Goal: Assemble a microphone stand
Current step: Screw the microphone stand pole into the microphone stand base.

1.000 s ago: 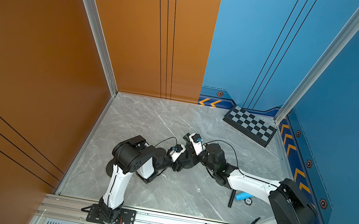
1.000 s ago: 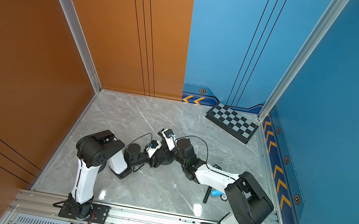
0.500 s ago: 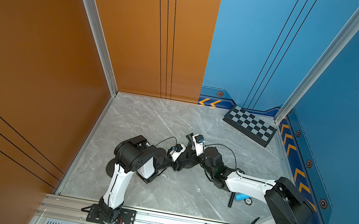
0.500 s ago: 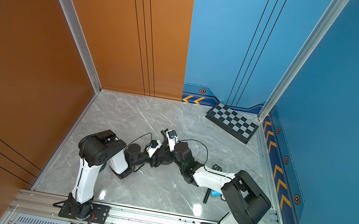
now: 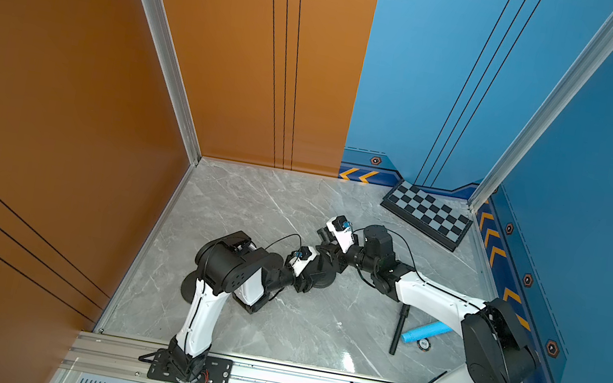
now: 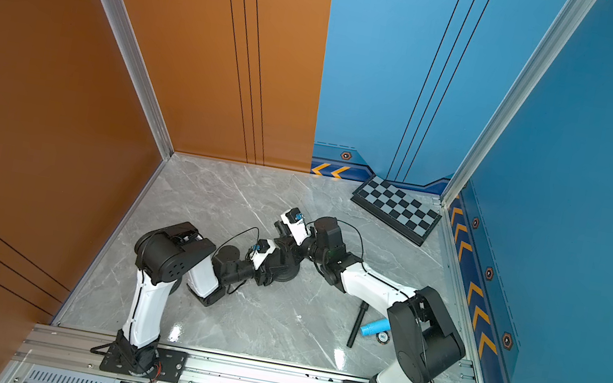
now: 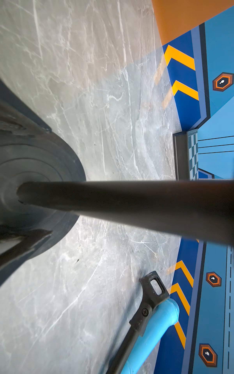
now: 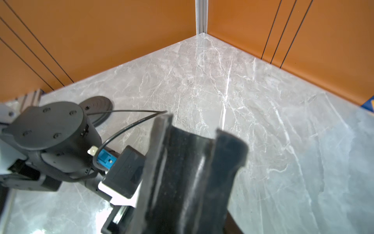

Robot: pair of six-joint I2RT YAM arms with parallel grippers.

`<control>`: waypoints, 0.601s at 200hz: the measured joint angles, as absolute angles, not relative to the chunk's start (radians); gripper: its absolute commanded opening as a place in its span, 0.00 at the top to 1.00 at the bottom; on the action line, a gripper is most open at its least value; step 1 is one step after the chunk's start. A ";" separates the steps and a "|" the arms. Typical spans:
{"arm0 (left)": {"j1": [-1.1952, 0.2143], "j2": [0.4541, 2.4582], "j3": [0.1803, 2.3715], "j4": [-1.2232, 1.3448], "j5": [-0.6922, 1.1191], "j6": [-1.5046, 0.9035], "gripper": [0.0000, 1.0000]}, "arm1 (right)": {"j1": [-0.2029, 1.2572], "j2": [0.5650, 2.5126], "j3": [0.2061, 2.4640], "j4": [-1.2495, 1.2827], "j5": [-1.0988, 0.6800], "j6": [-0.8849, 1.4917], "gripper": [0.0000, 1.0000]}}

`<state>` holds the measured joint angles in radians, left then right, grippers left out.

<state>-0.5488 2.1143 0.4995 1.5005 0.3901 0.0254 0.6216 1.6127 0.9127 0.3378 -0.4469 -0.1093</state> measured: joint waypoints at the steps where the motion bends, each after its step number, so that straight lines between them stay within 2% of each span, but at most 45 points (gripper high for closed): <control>1: -0.549 2.115 0.500 1.501 0.390 0.025 0.26 | 0.622 1.613 0.913 0.338 -0.446 -0.111 0.85; 23: -0.548 2.115 0.500 1.502 0.393 0.024 0.26 | 0.647 1.613 0.912 0.345 -0.375 -0.110 1.00; 35: -0.548 2.116 0.500 1.504 0.393 0.018 0.27 | 0.686 1.607 0.899 0.369 -0.266 -0.071 1.00; 67: -0.543 2.127 0.508 1.517 0.393 0.007 0.27 | 0.865 1.592 0.859 0.418 0.202 0.111 1.00; 83: -0.543 2.130 0.511 1.520 0.393 0.006 0.27 | 0.929 1.604 0.852 0.440 0.369 0.159 1.00; 100: -0.543 2.134 0.513 1.524 0.393 0.002 0.27 | 0.967 1.621 0.859 0.447 0.474 0.183 0.85; 120: -0.543 2.136 0.514 1.528 0.393 -0.001 0.27 | 0.957 1.626 0.859 0.462 0.467 0.189 0.72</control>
<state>-0.5434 2.1361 0.5140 1.5276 0.3931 -0.0010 0.9573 1.6264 0.8593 0.4622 0.4667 0.1886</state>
